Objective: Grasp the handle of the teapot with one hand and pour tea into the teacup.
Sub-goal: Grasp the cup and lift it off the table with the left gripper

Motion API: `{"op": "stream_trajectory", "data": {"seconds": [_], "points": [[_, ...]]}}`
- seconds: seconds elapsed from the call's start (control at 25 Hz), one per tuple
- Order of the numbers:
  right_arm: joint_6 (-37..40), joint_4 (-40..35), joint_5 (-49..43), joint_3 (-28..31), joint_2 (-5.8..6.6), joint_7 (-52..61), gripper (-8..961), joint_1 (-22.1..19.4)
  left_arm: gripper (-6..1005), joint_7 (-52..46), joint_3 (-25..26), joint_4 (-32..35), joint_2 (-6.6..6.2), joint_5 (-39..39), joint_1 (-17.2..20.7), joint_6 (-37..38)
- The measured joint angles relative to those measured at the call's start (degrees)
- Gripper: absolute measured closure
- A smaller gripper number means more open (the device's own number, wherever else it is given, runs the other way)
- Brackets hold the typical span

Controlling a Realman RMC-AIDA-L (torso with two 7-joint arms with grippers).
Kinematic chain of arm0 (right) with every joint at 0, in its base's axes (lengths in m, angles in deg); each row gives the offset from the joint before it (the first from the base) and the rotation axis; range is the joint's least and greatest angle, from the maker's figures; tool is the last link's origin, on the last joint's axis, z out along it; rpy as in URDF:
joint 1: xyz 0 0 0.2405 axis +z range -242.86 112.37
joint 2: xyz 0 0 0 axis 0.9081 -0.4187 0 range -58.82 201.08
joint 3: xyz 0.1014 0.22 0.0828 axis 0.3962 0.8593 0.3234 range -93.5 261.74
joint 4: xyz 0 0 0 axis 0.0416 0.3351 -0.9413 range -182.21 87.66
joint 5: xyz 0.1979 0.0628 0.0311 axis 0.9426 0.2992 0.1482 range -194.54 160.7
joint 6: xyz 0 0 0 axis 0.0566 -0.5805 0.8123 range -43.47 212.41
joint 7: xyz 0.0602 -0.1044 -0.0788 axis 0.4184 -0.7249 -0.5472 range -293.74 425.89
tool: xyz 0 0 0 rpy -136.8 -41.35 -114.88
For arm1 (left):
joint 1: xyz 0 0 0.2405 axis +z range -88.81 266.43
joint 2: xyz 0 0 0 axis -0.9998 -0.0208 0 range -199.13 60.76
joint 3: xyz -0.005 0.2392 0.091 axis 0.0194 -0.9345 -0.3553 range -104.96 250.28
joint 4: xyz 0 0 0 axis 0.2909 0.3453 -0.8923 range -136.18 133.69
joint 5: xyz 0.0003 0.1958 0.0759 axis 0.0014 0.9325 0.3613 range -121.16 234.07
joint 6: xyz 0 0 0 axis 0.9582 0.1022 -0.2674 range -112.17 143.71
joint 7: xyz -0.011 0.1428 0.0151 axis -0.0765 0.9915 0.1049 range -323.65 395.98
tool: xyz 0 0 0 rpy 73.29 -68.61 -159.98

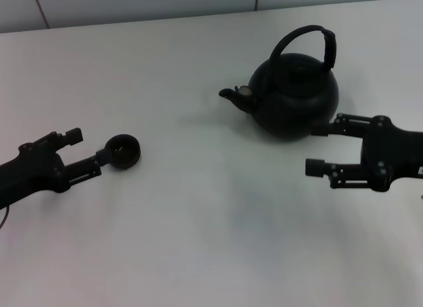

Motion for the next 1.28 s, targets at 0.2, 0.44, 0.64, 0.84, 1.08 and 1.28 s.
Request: {"op": "stream_trajectory", "data": {"seconds": [0.2,0.44,0.64,0.84,1.08,1.28], "points": [[0.0,-0.1,0.3,1.8,0.00,0.0,153,0.8,139,0.9,-1.0,-1.2,-0.20,-1.4,-0.7,-3.0],[0.0,-0.2,0.3,2.3,0.06,0.0,152,1.3,144,2.3,-3.7,-1.0,-0.57,-0.9,-0.8,-3.7],[0.0,0.0,0.3,2.9,0.08,0.0,152,1.4,149,4.5,-8.4,-0.8,-0.62,-0.8,-0.7,-8.1],[0.0,0.0,0.3,3.0,0.08,0.0,152,1.4,154,4.6,-10.6,-1.1,-0.37,-0.8,-1.6,-12.7],[0.4,-0.1,1.1,3.0,0.02,0.4,152,1.4,160,4.2,-10.8,-1.2,-0.34,-0.8,-2.3,-14.2],[0.7,-0.4,2.0,3.0,0.02,0.4,152,1.1,165,4.1,-11.8,-1.4,-0.28,-0.8,-2.6,-15.5]]}}
